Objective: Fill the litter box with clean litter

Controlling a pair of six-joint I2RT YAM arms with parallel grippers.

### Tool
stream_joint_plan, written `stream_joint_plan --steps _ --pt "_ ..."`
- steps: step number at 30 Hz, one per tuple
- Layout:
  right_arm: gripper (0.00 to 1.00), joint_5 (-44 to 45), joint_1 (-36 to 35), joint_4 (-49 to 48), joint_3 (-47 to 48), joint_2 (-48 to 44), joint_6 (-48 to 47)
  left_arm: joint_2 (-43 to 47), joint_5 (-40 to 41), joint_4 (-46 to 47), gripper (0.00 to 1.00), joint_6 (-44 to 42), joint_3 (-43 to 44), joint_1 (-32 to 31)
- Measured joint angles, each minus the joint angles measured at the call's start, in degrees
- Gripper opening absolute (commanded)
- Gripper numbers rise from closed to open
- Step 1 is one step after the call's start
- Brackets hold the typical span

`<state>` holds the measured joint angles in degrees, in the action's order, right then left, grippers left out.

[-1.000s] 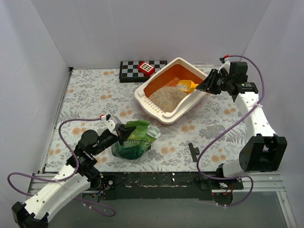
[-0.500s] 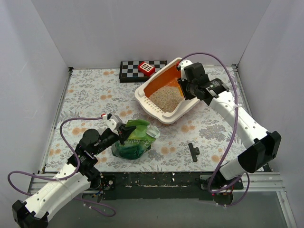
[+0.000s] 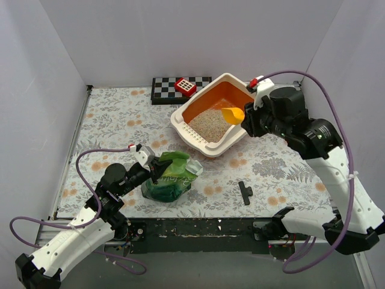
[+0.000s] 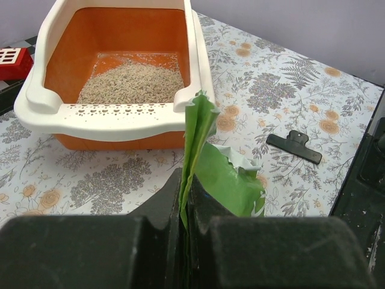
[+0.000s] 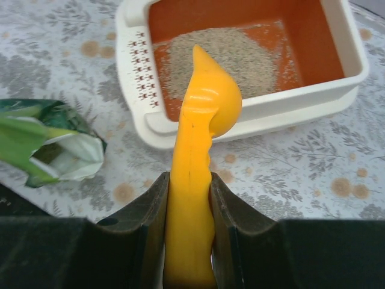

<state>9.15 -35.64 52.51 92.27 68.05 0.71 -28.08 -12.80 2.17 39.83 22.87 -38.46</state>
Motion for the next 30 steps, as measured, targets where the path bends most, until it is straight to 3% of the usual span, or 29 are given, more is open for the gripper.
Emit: stream_joint_plan --steps 6,15,30 --pt "0.01 -13.0 0.0 3.4 -1.0 -4.1 3.8 1.6 -0.6 -0.1 0.0 -0.1 0.0 0.0" --pt "0.01 -27.3 0.0 4.5 -10.0 -4.3 6.9 4.6 -1.7 -0.5 0.0 -0.5 -0.8 0.0" --pt "0.01 -37.3 0.0 -2.5 -19.8 -4.3 11.5 4.5 -2.5 -0.5 0.0 -0.6 -0.8 0.0"
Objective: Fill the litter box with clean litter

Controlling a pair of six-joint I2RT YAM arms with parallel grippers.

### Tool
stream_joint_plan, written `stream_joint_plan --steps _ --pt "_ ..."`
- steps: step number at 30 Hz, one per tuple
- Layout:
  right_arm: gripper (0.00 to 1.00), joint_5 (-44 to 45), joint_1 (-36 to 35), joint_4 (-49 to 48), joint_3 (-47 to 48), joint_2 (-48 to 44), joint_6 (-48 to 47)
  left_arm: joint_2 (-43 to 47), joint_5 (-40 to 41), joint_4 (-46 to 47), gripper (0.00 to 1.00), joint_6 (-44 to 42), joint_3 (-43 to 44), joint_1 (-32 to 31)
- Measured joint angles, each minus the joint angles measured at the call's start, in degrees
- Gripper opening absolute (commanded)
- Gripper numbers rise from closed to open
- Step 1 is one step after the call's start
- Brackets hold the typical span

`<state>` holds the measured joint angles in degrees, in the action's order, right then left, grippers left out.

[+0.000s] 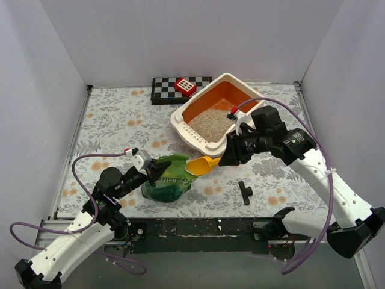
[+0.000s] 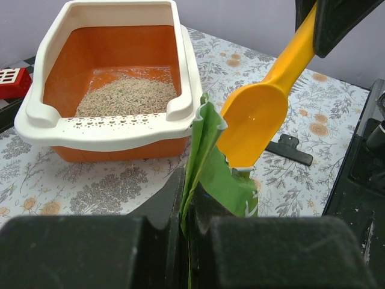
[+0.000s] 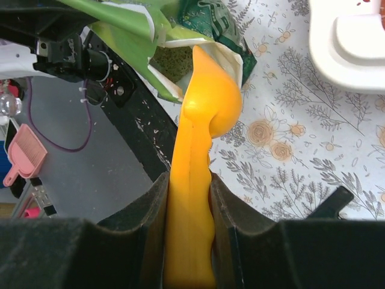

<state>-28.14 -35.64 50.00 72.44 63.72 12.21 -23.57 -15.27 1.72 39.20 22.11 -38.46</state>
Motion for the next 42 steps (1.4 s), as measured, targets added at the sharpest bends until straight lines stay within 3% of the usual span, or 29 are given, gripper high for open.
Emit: stream_joint_plan --steps 22,31,38,42 --pt "0.01 -6.4 -2.7 -6.9 4.1 23.5 7.3 -0.5 -0.5 -1.9 0.0 0.0 0.0 0.0" --pt "0.01 -13.0 -11.1 -19.7 6.6 39.0 12.3 -0.4 -0.1 -2.1 0.0 -0.3 0.0 0.1" --pt "0.01 -15.7 -11.7 -20.5 9.0 43.4 13.4 -0.2 0.9 -2.3 0.0 -0.7 0.0 0.3" --pt "0.01 -19.4 -11.7 -29.7 3.2 43.2 16.6 -0.7 0.7 -2.4 0.0 -0.7 0.0 0.3"
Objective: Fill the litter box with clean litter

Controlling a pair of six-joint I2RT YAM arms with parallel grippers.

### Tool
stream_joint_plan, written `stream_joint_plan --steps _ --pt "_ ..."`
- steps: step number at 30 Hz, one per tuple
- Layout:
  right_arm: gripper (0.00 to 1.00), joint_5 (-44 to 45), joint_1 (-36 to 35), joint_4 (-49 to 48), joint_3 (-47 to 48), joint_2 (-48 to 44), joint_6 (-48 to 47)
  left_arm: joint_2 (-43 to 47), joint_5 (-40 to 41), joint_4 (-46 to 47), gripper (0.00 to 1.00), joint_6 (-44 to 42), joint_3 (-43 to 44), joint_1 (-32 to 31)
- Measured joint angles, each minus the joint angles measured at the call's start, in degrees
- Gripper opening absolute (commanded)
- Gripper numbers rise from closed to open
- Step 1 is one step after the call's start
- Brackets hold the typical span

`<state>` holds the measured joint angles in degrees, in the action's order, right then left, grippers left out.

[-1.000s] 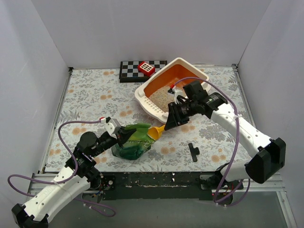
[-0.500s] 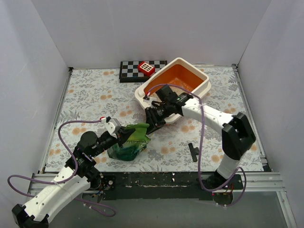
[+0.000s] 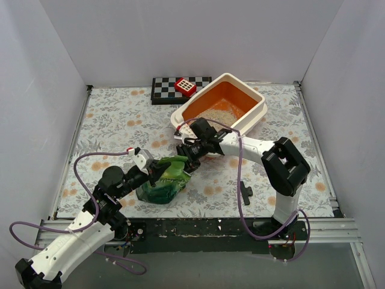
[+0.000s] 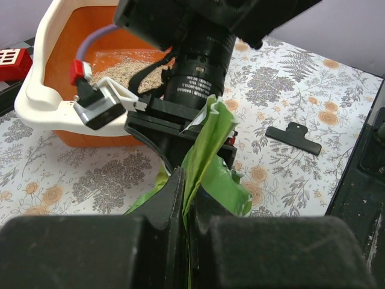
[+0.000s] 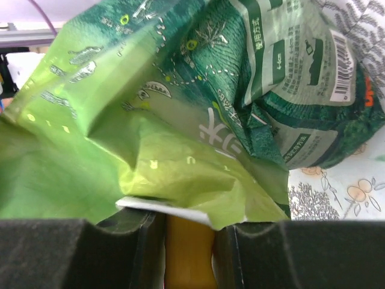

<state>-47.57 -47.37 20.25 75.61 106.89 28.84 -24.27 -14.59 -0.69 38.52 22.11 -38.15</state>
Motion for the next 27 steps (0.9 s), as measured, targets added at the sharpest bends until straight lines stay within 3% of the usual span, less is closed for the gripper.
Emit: stream_joint_plan --steps 5,16,27 --pt "0.01 -4.0 0.1 -16.2 -10.4 -2.0 6.4 -0.2 -1.1 0.2 0.0 0.0 0.0 -0.1" --pt "0.01 -3.6 0.1 -45.4 -27.2 -7.0 21.0 -1.6 -4.0 0.3 0.0 0.0 0.0 -0.3" --pt "0.01 -5.4 4.9 -58.1 -38.6 -17.5 29.3 -3.2 -4.5 1.2 0.0 -0.2 0.0 -0.3"
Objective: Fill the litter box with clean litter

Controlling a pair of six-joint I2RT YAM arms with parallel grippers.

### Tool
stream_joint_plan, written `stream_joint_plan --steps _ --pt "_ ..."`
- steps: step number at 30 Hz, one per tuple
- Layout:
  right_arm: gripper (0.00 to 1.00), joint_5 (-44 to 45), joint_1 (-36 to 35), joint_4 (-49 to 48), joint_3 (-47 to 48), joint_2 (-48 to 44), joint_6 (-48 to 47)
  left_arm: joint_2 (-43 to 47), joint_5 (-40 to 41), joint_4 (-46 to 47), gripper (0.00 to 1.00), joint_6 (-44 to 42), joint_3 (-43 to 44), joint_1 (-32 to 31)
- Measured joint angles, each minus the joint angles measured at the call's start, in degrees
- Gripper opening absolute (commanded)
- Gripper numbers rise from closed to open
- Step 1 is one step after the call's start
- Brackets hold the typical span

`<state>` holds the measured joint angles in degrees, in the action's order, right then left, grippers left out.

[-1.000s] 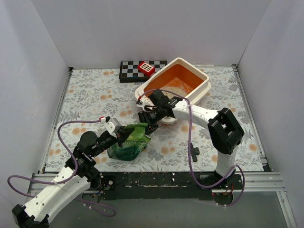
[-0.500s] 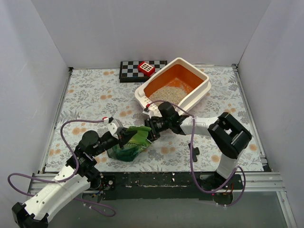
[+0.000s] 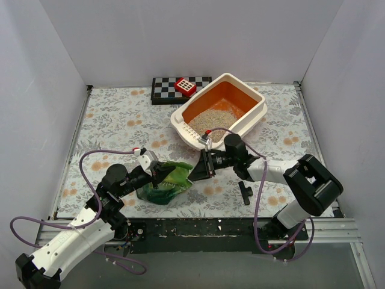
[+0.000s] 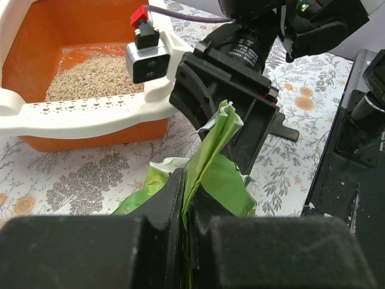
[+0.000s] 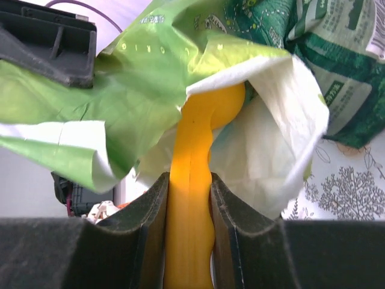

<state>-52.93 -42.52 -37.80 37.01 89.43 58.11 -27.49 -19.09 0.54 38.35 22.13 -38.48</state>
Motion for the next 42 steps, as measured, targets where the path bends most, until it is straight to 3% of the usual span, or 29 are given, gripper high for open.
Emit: stream_joint_plan --steps 9,15,29,42 --pt "0.01 -2.0 5.9 -12.1 -11.6 -6.5 7.8 -0.3 -0.2 0.7 0.0 0.0 0.0 0.0" --pt "0.01 -3.7 10.5 -13.8 -16.2 -11.6 9.4 -0.2 -0.2 0.9 0.0 0.0 0.0 0.0" --pt "0.01 -6.0 20.7 -1.6 -21.5 -22.8 3.0 -1.3 -1.5 2.1 0.0 0.0 -0.1 0.0" --pt "0.01 -7.3 24.9 3.5 -26.7 -34.3 3.2 -1.7 -1.5 2.4 0.0 0.0 -0.2 0.0"
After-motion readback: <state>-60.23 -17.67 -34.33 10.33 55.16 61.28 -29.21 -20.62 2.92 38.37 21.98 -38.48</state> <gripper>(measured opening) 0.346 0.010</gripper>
